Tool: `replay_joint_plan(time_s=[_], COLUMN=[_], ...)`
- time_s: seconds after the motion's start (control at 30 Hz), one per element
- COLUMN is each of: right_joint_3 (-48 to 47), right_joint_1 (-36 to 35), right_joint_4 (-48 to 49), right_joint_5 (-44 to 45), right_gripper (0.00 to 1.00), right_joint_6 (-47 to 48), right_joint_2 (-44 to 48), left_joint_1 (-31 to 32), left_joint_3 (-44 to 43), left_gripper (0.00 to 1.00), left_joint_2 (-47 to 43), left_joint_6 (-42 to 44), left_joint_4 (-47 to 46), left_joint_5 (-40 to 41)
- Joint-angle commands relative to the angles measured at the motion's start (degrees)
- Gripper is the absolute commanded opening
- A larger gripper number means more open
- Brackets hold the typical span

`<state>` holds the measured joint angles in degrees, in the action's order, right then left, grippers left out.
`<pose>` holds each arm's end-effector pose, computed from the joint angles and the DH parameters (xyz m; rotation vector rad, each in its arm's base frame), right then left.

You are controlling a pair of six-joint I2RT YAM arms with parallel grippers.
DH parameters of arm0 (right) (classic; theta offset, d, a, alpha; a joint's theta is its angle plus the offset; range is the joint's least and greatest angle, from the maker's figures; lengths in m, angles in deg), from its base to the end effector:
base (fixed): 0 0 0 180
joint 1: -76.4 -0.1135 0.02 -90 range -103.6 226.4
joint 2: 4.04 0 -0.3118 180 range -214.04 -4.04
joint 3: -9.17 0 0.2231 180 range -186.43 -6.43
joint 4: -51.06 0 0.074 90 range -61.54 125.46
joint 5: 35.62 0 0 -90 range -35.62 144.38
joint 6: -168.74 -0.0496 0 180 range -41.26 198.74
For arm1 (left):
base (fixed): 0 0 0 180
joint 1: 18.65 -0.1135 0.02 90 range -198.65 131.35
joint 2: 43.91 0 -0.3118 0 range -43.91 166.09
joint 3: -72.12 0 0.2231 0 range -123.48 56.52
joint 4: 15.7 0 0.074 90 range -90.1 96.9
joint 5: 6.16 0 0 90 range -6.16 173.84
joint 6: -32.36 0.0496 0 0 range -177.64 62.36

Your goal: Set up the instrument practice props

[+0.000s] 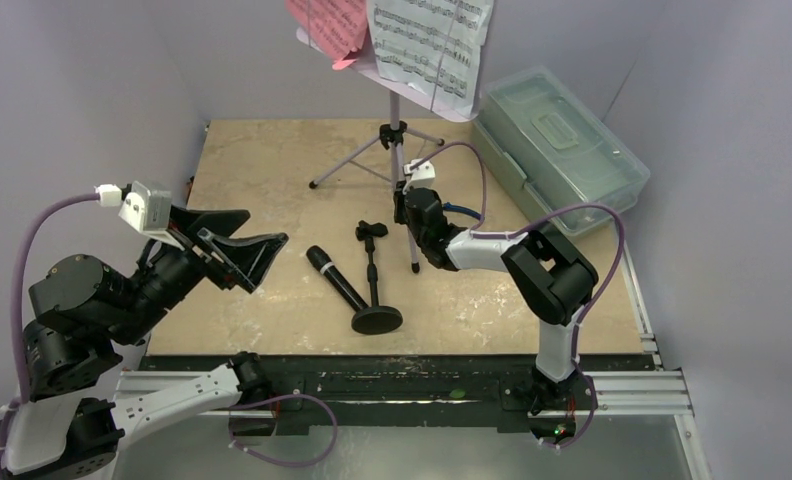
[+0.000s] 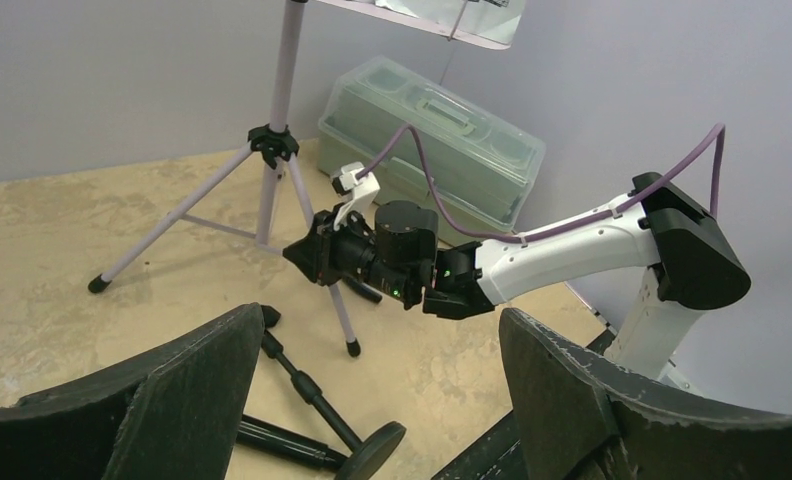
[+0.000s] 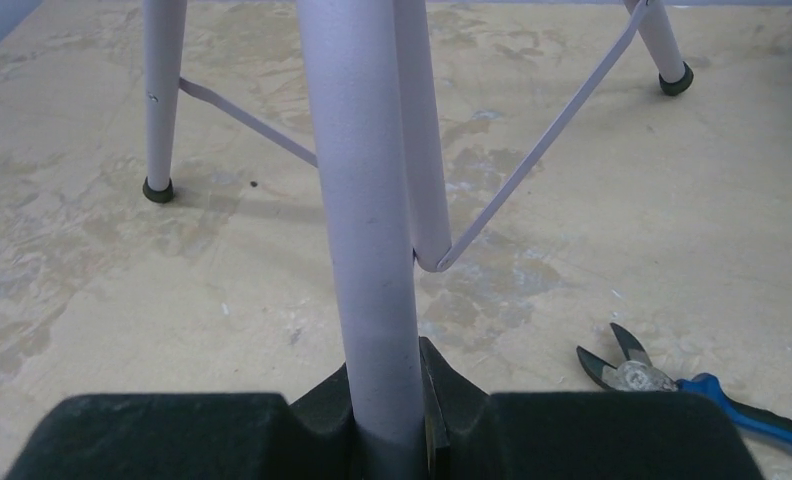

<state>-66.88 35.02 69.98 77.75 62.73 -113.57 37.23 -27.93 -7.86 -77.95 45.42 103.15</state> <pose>0.3327 0.2669 0.2542 -0.1140 1.8132 0.3408 0.0059 0.0205 0.5036 0.2099 1.5642 -0.7999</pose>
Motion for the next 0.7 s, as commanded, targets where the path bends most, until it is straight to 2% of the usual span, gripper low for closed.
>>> replay_joint_plan(time_s=[0.0,0.3,0.53,0.67], right_joint_3=[2.3,0.1,-0.5,-0.5], right_joint_1=[2.1,2.9,4.8,5.4], right_joint_4=[-4.6,-8.4,-10.6,-9.3], right_joint_5=[10.6,13.5,14.6,12.9], right_gripper=[0.00,0.00,0.00,0.07], right_joint_6=[-6.7,-8.7,-11.3,-8.9], right_joint_2=[-0.8,-1.7,-1.6,-1.6], left_joint_1=[-0.2,-0.2,-0.2,-0.1], left_joint_3=[0.8,3.9,12.6,18.5], left_gripper=[0.88,0.88,0.87,0.85], left_joint_2=[0.8,1.8,4.4,5.5], left_joint_6=[-2.0,-7.3,-12.4,-15.2], left_joint_4=[-0.7,1.7,1.6,-0.8], left_joint_5=[2.3,7.1,4.8,3.0])
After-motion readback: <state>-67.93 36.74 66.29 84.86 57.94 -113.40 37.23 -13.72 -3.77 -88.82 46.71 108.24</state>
